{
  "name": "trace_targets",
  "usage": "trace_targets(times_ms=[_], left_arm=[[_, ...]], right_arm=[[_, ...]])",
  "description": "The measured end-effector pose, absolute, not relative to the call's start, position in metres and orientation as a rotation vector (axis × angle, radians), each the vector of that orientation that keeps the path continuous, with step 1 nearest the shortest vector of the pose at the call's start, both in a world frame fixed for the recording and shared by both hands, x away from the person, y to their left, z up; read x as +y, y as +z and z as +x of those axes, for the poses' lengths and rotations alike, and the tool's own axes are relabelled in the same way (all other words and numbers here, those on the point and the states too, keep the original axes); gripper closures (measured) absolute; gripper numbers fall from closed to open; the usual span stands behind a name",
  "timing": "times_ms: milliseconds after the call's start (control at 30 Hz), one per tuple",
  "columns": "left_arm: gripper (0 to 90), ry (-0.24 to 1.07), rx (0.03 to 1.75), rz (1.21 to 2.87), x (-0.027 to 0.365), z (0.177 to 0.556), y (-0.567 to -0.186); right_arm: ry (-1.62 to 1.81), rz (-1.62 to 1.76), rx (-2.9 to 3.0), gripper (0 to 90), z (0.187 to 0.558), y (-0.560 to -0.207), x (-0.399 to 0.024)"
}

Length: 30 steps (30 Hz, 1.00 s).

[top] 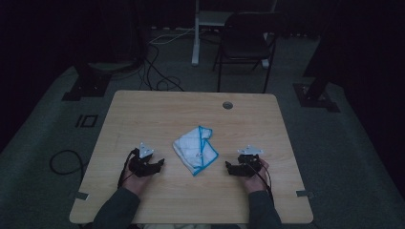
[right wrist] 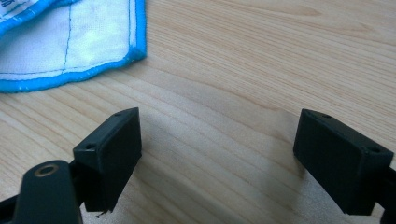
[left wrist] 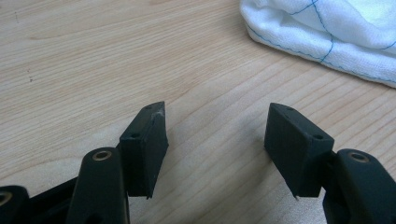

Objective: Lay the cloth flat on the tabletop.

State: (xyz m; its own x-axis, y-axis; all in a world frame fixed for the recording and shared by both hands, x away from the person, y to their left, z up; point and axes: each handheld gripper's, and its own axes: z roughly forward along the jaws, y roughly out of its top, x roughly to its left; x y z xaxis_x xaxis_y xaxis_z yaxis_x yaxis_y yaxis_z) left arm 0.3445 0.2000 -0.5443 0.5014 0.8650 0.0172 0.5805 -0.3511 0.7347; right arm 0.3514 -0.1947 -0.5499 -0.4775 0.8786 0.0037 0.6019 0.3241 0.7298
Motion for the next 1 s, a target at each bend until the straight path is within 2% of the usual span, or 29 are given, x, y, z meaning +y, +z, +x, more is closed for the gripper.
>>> trace_targets(times_ms=[267, 400, 633, 1000], left_arm=[[40.0, 0.537, 1.176, 2.069, 0.199, 0.343, -0.544], [44.7, 0.534, 1.169, 2.065, 0.198, 0.342, -0.544], [55.8, 0.530, 1.172, 2.070, 0.198, 0.340, -0.543], [61.9, 0.494, 1.163, 2.078, 0.194, 0.338, -0.540]], right_arm=[[0.967, 1.309, 2.196, 20.4, 0.349, -0.550, -0.194], [0.974, 1.306, 2.190, 24.6, 0.348, -0.549, -0.193], [0.976, 1.299, 2.195, 38.0, 0.345, -0.547, -0.191], [0.985, 1.261, 2.191, 55.5, 0.336, -0.541, -0.183]])
